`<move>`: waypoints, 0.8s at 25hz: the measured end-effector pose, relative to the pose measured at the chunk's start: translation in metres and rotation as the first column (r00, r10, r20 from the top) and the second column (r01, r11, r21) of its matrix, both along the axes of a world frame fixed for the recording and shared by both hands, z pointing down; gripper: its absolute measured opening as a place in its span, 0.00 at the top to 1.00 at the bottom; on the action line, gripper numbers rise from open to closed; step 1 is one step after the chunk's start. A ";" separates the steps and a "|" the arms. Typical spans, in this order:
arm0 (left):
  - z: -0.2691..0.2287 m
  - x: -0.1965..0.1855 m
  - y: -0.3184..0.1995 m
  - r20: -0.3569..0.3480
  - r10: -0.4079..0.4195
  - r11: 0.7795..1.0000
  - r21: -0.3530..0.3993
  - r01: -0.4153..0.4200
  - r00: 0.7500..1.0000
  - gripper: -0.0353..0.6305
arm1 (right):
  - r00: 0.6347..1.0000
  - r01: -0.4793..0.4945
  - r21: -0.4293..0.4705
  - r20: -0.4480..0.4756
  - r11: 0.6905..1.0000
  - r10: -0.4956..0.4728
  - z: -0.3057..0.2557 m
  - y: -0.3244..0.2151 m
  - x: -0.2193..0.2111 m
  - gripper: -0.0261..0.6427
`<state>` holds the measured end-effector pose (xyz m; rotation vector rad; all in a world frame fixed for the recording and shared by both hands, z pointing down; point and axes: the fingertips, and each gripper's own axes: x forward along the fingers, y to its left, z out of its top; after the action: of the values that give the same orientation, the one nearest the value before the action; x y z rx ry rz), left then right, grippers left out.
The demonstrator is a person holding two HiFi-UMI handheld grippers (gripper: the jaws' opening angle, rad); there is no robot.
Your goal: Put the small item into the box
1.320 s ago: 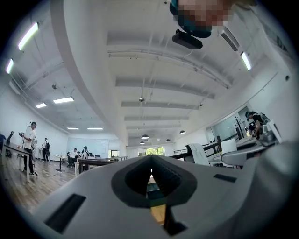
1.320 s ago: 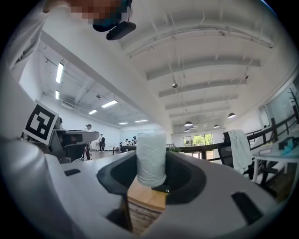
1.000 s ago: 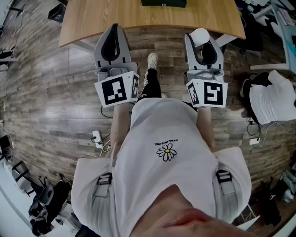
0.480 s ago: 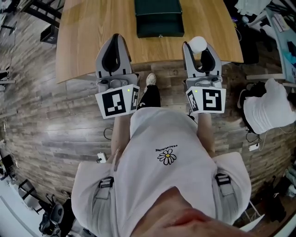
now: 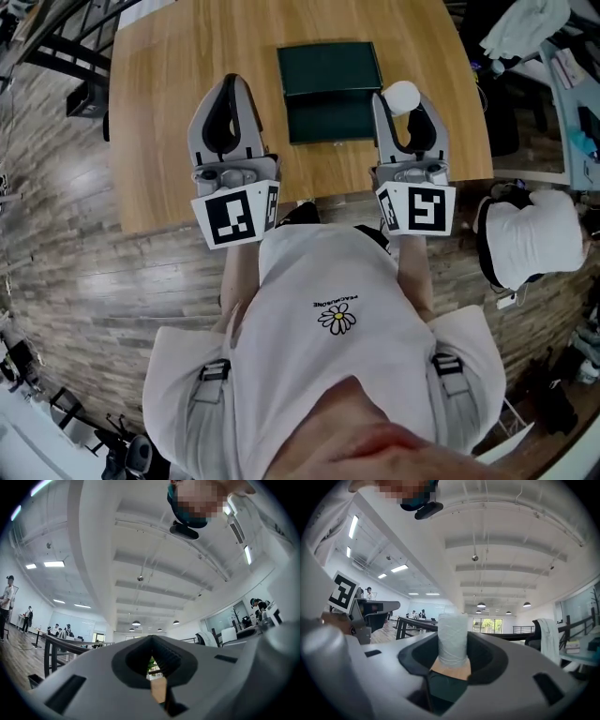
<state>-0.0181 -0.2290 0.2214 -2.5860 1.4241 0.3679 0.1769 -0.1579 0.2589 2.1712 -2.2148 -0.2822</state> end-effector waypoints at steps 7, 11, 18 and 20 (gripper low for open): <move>0.007 0.014 -0.045 0.026 0.009 1.000 -0.027 -0.008 1.000 0.92 | 1.000 -0.018 -0.046 0.001 0.999 0.018 0.002 -0.043 0.012 0.72; 0.010 0.022 -0.051 0.029 -0.003 1.000 -0.026 0.004 1.000 0.92 | 1.000 -0.004 -0.044 0.029 0.999 0.005 0.005 -0.054 0.023 0.72; 0.015 0.013 -0.047 0.046 -0.059 0.998 -0.032 0.061 0.997 0.92 | 0.998 0.035 -0.071 0.052 0.997 -0.032 0.017 -0.062 0.024 0.72; 0.014 0.009 -0.047 0.046 -0.071 0.997 -0.032 0.073 0.996 0.92 | 0.997 0.049 -0.077 0.062 0.996 -0.044 0.017 -0.063 0.022 0.72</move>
<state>-0.0093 -0.2764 0.2357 -2.5441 1.5158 0.2762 0.1988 -0.2206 0.2763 2.1186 -2.2690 -0.1303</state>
